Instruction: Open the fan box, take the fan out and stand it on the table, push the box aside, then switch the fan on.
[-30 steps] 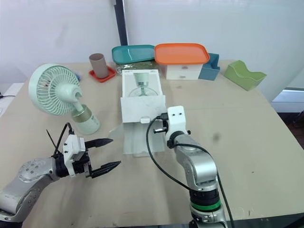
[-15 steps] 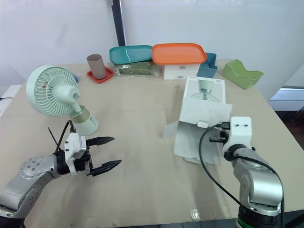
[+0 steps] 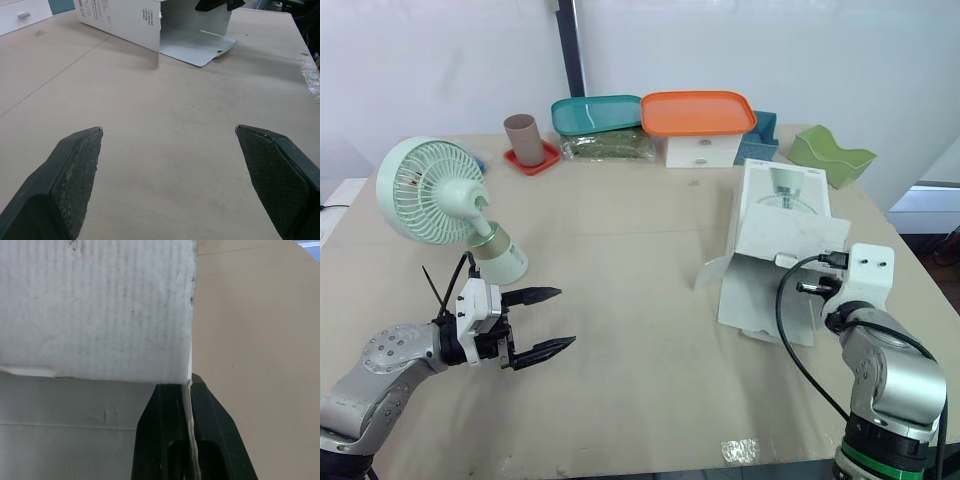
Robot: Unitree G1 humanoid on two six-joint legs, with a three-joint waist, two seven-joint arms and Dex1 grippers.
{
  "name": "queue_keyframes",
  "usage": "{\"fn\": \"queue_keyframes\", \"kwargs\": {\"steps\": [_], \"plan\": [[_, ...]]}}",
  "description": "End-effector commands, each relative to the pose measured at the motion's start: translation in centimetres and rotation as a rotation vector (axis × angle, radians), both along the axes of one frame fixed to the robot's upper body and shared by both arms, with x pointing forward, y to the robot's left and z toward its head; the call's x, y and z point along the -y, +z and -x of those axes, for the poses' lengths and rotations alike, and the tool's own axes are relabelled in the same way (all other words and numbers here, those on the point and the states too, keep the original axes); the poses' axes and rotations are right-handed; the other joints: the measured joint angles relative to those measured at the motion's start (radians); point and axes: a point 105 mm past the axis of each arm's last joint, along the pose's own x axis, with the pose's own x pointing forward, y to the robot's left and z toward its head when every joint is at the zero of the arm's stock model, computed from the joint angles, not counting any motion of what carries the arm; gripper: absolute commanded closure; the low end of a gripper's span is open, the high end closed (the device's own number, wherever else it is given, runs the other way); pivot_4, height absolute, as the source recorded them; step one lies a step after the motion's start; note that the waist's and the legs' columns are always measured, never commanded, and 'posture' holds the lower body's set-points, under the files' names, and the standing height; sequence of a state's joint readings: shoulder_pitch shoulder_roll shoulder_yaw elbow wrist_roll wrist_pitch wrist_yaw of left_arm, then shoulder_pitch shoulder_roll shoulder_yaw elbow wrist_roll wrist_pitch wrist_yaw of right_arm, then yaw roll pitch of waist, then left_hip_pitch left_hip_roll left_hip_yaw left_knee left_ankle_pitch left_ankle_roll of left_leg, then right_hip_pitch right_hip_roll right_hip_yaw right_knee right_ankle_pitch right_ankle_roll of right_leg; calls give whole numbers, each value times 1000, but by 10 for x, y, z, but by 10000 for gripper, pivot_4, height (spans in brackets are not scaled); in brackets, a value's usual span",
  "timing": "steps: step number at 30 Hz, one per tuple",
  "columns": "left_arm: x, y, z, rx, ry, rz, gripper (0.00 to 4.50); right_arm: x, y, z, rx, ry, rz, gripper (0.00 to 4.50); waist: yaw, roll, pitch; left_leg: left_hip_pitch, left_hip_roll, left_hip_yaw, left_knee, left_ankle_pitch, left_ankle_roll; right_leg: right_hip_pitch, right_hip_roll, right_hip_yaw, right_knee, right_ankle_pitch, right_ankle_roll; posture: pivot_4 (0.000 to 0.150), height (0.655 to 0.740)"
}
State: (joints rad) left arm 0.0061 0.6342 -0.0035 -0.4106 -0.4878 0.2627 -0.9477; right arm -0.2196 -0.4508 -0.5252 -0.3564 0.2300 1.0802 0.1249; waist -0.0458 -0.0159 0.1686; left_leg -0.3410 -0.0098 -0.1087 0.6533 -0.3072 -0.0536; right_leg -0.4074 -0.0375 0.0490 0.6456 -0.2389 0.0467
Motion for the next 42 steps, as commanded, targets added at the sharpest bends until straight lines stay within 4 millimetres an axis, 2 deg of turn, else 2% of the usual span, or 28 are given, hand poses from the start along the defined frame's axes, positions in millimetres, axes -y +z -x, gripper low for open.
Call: {"fn": "queue_keyframes", "kwargs": {"steps": [1,8,19,24,26,27,29,30,31,32,35,36,38,39,42], "plan": [[1,7,1,36,-11,10,0,3,12,-5,47,-9,23,44768,0,0,0,0,0,0,0,0,0,0,0,0,0,0,0,1500,7400],[2,9,3,30,-16,24,0,5,17,-14,71,-11,36,44768,0,0,0,0,0,1,0,0,0,0,0,1,0,0,0,1500,7400],[12,8,31,-72,-176,34,0,3,18,-19,76,10,59,44768,-1,1,0,0,0,1,0,0,1,0,0,1,0,0,0,1500,7400],[13,7,32,-77,-188,28,0,3,18,-18,80,14,55,44768,-1,1,0,0,0,1,0,0,1,0,0,1,0,0,0,1500,7400],[14,8,30,-71,-188,32,0,0,20,-18,97,38,35,39429,-1,1,1,1,0,1,0,0,1,0,1,1,0,0,0,1500,7400],[14,9,30,-65,-191,32,0,-1,22,-18,102,52,35,38407,-1,1,1,1,0,1,0,0,1,0,1,1,0,0,0,1500,7400],[15,10,29,-60,-195,31,0,-4,23,-16,108,70,33,30904,-1,2,1,1,0,1,0,0,1,0,1,1,0,0,0,1500,7400],[15,10,29,-57,-198,30,0,-5,25,-15,108,86,51,29130,-1,2,1,0,0,1,0,0,1,0,1,1,0,0,0,1500,7400],[15,10,29,-56,-200,30,0,-5,26,-14,107,97,64,23974,-1,2,1,0,0,1,0,0,1,0,1,1,0,0,0,1500,7400],[15,11,29,-52,-200,30,0,-6,28,-14,109,117,96,23974,0,2,1,1,0,1,0,0,1,0,1,1,0,0,0,1500,7400],[15,13,23,-18,-179,35,0,-10,37,-7,125,202,179,14061,0,4,1,0,0,1,0,-1,1,0,0,1,0,0,0,1500,7400],[14,13,20,-7,-162,36,0,-11,39,-4,130,227,185,12532,0,4,1,0,0,1,0,-1,1,0,0,1,0,0,0,1500,7400],[14,10,17,3,-136,34,0,-14,41,3,136,292,190,2738,1,4,1,0,0,1,0,-1,1,0,0,1,0,0,0,1500,7400],[15,9,17,-1,-128,40,0,-15,41,6,135,312,190,504,0,4,1,0,0,1,0,-1,1,1,1,1,0,0,0,1500,7400],[18,7,18,-2,-118,50,0,-18,44,13,147,384,209,504,1,4,1,0,0,2,0,-1,1,1,0,2,0,0,1,1500,7400]]}}
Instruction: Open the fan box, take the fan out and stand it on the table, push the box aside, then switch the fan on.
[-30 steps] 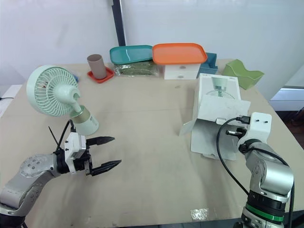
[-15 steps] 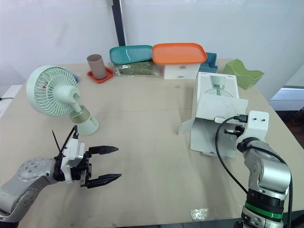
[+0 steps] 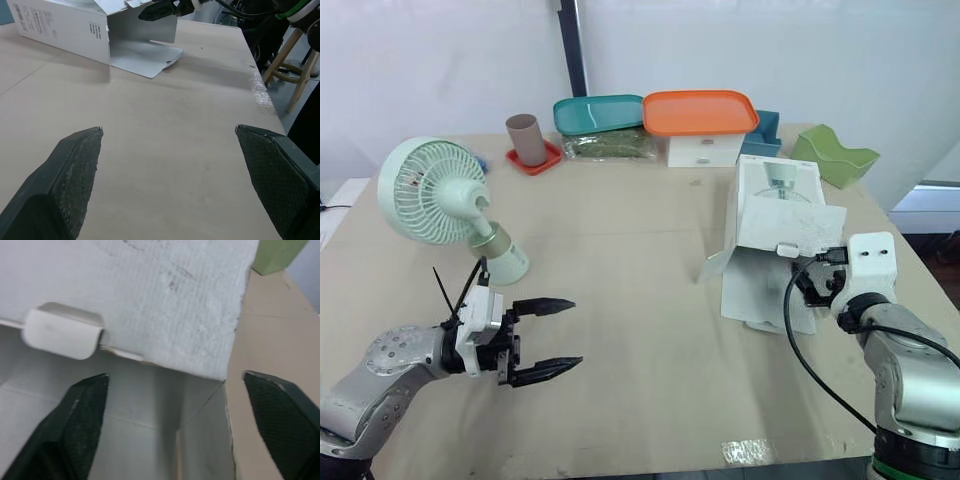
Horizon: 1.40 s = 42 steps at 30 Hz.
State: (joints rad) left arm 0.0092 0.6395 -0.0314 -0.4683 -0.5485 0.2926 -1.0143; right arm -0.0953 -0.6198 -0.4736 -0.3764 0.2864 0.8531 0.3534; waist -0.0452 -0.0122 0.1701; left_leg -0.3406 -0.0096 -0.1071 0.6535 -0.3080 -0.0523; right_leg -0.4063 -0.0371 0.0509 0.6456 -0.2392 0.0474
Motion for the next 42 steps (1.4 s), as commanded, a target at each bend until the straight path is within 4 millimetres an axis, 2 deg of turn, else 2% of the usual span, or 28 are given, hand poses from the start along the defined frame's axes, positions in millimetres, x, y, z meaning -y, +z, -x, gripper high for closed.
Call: {"fn": "queue_keyframes", "kwargs": {"steps": [1,5,8,10,15,19,22,26,30,36,42], "plan": [[3,1,-1,28,33,18,0,-6,23,13,81,119,48,504,0,0,0,0,0,0,0,0,0,0,0,0,0,0,0,1500,7400],[3,2,-6,47,79,35,0,-18,31,25,114,270,43,504,0,0,0,0,0,1,0,0,1,0,0,2,0,0,0,1500,7400],[4,-2,-10,52,102,33,0,-61,35,47,156,614,-61,504,1,0,0,-1,1,2,0,0,1,1,1,2,0,-1,1,1500,7400],[6,-1,-11,57,109,39,0,-73,36,53,161,701,-69,504,1,0,0,0,1,2,0,-1,2,2,1,2,0,-2,4,1500,7400],[6,-1,-13,78,142,45,0,-110,41,49,189,884,-101,504,0,-1,1,1,3,6,1,-2,3,3,3,6,0,-2,5,1500,7400],[-2,5,-23,114,264,74,0,-161,33,38,185,1092,-98,504,-2,-2,1,2,3,7,1,-2,3,3,4,7,0,-2,4,1500,7400],[-7,9,-26,124,343,93,0,-181,35,30,220,1177,-97,504,0,-2,1,5,4,6,1,-2,3,2,4,7,0,-1,3,1500,7400],[-17,15,-27,133,468,129,0,-197,40,22,260,1252,-85,504,7,-3,2,3,2,4,1,-2,3,0,2,5,0,1,0,1500,7400],[-32,22,-19,149,631,178,0,-206,46,13,267,1289,-141,504,11,-3,2,3,2,4,1,-3,2,0,1,5,-1,1,0,1500,7400],[-70,33,-17,170,943,256,0,-209,48,6,248,1301,-172,504,13,-4,2,3,2,4,2,-2,2,1,2,4,0,1,0,1500,7400],[-98,38,-11,204,1103,266,0,-209,44,1,246,1293,-169,504,13,-4,2,3,2,4,2,-3,2,0,2,4,0,1,0,1500,7400]]}}
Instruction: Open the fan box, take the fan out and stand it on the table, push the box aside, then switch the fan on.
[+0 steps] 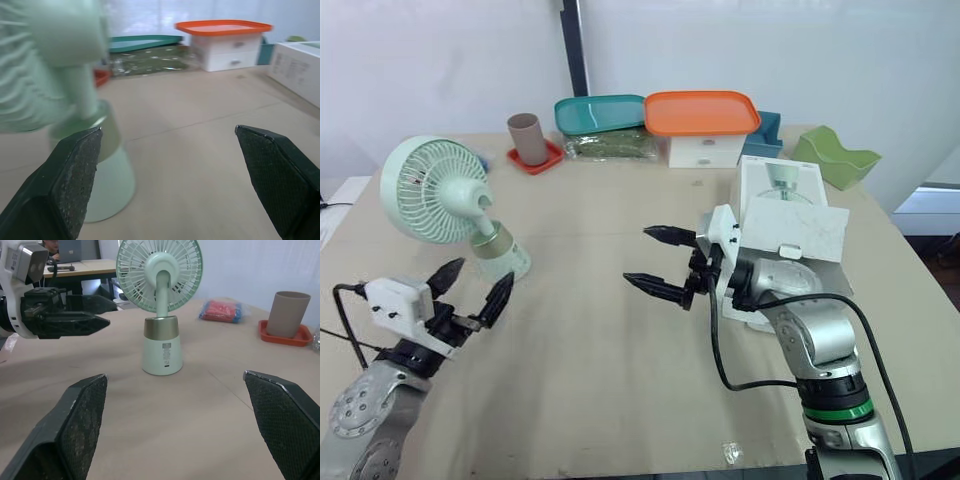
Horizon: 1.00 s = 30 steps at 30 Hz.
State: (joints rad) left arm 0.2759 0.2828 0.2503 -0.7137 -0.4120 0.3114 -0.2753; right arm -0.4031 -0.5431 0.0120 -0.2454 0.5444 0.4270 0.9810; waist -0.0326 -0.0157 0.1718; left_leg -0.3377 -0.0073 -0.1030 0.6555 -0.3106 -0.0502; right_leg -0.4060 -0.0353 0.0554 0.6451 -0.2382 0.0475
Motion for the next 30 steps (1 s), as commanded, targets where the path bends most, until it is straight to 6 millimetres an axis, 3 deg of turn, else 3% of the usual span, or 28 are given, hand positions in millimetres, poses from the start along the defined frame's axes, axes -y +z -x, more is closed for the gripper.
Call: {"fn": "queue_keyframes", "kwargs": {"steps": [1,17,30], "plan": [[-17,18,6,67,82,-6,0,-3,7,1,37,26,-6,504,0,0,0,0,0,0,0,0,0,0,0,0,0,0,0,1500,7400],[-59,33,6,113,219,42,0,-3,1,-2,46,57,17,504,-1,0,0,0,0,0,0,0,0,0,0,0,0,0,0,1500,7400],[-68,44,-17,85,169,14,0,1,-2,-3,62,34,20,504,-2,-1,0,0,0,0,0,0,-1,0,0,0,0,0,-1,1500,7400]]}}
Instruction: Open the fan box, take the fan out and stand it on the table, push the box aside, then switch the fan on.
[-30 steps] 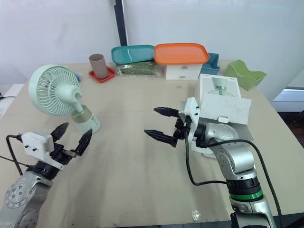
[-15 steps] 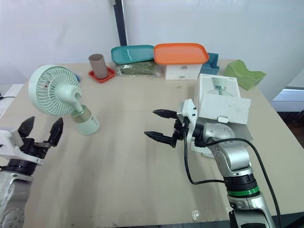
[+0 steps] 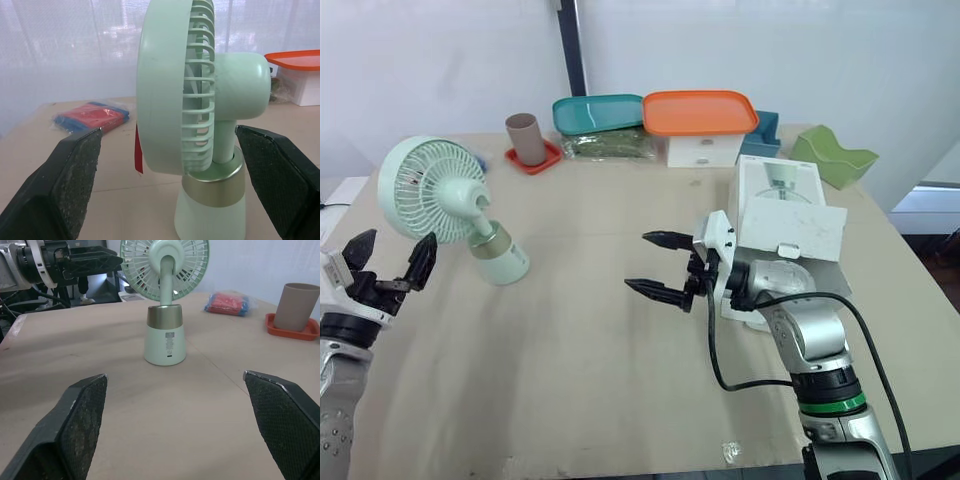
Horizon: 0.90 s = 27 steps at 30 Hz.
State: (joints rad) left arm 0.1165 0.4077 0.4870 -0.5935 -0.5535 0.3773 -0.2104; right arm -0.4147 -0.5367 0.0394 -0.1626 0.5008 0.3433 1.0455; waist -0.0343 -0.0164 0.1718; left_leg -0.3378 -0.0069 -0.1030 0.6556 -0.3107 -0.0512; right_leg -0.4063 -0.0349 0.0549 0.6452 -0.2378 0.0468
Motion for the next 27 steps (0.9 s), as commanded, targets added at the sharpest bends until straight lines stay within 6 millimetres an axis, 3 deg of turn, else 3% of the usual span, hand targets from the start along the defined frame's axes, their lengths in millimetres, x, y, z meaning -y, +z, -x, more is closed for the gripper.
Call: {"fn": "queue_keyframes", "kwargs": {"steps": [1,8,27], "plan": [[-5,10,-1,9,-17,4,0,1,8,1,50,-2,-9,504,0,0,0,0,0,0,0,0,0,0,0,0,0,0,0,1500,7400],[3,19,-18,-52,-137,4,0,1,7,1,60,-14,-11,504,0,0,0,0,0,0,0,0,0,0,0,0,0,0,0,1500,7400],[-4,22,-34,-118,-237,-51,0,2,8,-1,76,-52,-12,504,-1,-1,0,0,0,-1,0,0,-1,-1,0,-1,0,0,-1,1500,7400]]}}
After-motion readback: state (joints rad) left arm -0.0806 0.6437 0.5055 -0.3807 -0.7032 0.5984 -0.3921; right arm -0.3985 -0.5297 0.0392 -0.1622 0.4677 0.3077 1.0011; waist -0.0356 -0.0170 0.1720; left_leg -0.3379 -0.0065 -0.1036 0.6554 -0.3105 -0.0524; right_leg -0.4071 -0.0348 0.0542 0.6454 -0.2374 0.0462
